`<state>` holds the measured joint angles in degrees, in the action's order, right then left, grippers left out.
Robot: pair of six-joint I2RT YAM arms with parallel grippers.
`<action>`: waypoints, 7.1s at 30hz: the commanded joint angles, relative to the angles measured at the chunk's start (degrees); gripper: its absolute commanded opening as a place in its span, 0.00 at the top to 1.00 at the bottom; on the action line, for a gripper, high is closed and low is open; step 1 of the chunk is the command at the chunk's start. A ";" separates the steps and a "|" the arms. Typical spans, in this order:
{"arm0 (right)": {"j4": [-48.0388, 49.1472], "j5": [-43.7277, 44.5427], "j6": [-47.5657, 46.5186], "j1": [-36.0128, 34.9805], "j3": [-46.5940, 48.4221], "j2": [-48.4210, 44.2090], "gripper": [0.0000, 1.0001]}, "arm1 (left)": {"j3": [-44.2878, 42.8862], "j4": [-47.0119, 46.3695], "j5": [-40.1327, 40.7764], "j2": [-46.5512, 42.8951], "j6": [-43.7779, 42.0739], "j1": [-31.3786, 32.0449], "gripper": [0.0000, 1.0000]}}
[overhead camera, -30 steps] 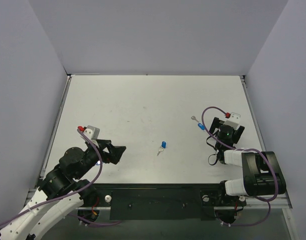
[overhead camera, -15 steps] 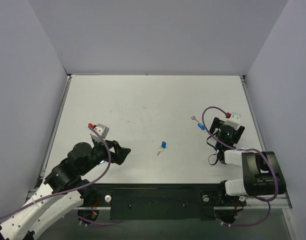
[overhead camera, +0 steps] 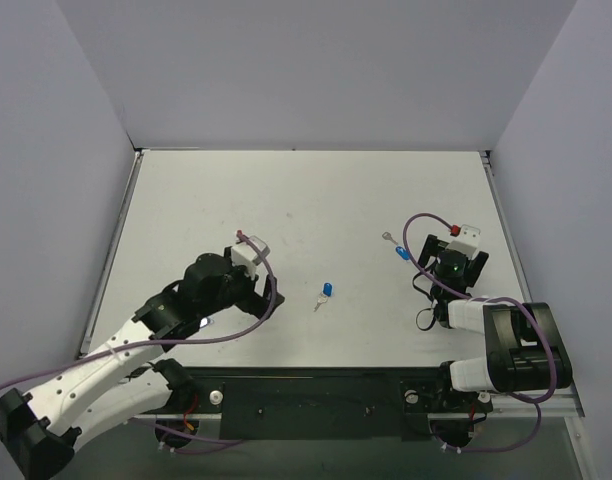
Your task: Remove the keys from the keyring
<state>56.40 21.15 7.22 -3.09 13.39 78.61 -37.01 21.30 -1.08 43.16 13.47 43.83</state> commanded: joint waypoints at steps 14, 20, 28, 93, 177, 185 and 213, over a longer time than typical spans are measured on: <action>3.54 1.09 -0.28 -0.33 0.76 -0.30 0.00 | -13.86 -20.42 -19.39 34.86 -16.02 0.11 0.07; 3.63 1.44 -0.28 -0.42 0.76 -0.39 0.00 | -20.90 -16.99 -23.35 45.96 -19.10 0.37 0.12; 3.63 1.44 -0.28 -0.42 0.76 -0.38 0.01 | -26.09 -13.75 -26.43 55.36 -20.59 0.11 0.11; 3.63 1.53 -0.28 -0.42 0.76 -0.21 0.03 | -41.73 1.11 -24.32 70.66 -27.63 4.24 0.68; -48.06 -6.64 15.02 -72.76 47.80 -27.19 0.07 | -43.05 30.29 8.29 5.62 70.81 5.56 1.00; -35.67 -13.83 10.44 -72.58 41.64 -27.02 0.15 | -40.60 23.10 3.99 5.10 76.17 5.56 1.00; -5.08 -34.68 22.39 -59.93 35.75 -21.22 0.38 | -37.96 14.21 3.37 3.51 86.37 5.65 1.00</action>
<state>41.39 -9.63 26.50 -63.83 49.28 57.34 -74.91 39.70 1.80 47.42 98.08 49.19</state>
